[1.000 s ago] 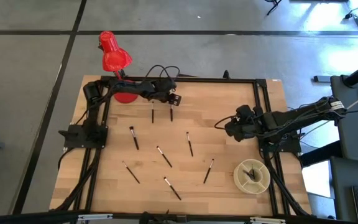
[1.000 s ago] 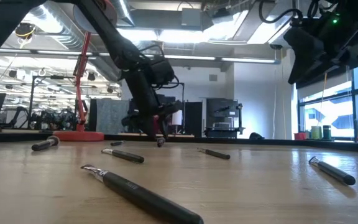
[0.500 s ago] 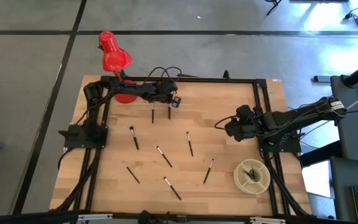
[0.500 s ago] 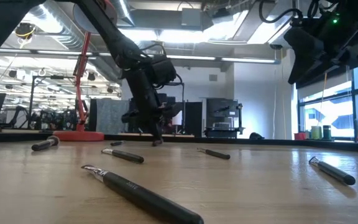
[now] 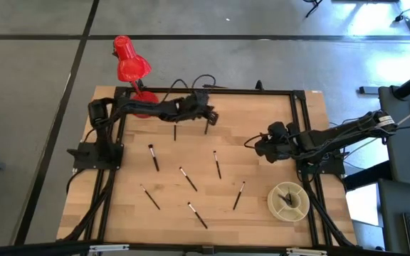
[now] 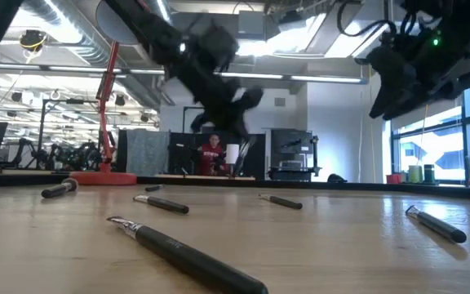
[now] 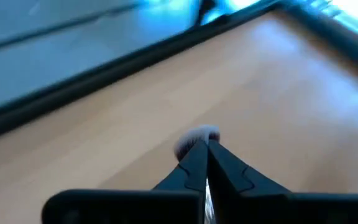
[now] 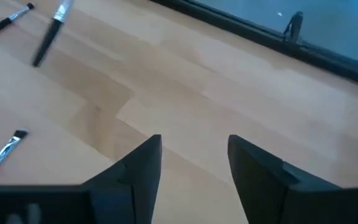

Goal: Pick & Place Makeup Supplies
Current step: Put the makeup brush into the organizer

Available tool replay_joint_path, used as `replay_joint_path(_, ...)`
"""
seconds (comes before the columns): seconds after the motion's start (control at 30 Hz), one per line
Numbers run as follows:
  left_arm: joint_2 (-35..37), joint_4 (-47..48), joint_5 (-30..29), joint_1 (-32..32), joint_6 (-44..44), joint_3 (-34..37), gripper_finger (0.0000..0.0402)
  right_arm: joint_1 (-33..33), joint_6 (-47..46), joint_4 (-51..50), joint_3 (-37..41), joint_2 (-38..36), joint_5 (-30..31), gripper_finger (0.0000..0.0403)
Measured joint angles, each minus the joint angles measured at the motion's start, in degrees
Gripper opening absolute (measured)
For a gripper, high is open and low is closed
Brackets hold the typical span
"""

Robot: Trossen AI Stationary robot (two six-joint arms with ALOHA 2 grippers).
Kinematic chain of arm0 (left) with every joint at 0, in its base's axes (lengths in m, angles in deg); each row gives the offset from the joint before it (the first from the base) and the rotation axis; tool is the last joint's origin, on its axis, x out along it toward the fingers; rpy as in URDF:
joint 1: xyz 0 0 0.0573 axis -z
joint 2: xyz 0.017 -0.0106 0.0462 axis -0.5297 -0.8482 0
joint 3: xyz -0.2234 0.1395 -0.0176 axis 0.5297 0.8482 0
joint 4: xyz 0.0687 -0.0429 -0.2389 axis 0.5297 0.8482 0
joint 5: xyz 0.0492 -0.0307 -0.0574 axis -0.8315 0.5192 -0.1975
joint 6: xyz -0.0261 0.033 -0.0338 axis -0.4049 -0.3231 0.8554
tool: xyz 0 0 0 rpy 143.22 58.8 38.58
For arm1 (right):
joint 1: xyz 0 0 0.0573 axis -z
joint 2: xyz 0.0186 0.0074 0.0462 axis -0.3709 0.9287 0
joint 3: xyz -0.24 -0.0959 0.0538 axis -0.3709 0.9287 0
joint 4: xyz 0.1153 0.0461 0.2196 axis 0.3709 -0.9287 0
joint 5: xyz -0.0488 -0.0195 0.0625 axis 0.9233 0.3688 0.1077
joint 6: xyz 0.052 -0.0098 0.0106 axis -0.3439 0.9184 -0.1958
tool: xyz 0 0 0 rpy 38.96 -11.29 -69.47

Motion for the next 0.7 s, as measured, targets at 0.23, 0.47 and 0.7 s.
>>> replay_joint_path(0.23,2.7,-10.5,-4.0,11.4,-3.6,0.0,0.0004,1.8,22.0,31.5,9.1,-6.6,-10.8,0.0185)
replay_joint_path(0.47,2.7,-20.0,-4.9,19.4,-8.3,0.0,0.0002,2.1,35.4,58.5,17.2,-12.0,-27.8,0.0194)
replay_joint_path(0.7,2.7,-25.5,-6.7,22.8,-12.0,0.1,0.0002,2.2,39.6,66.5,18.7,-10.6,-28.1,0.0215)
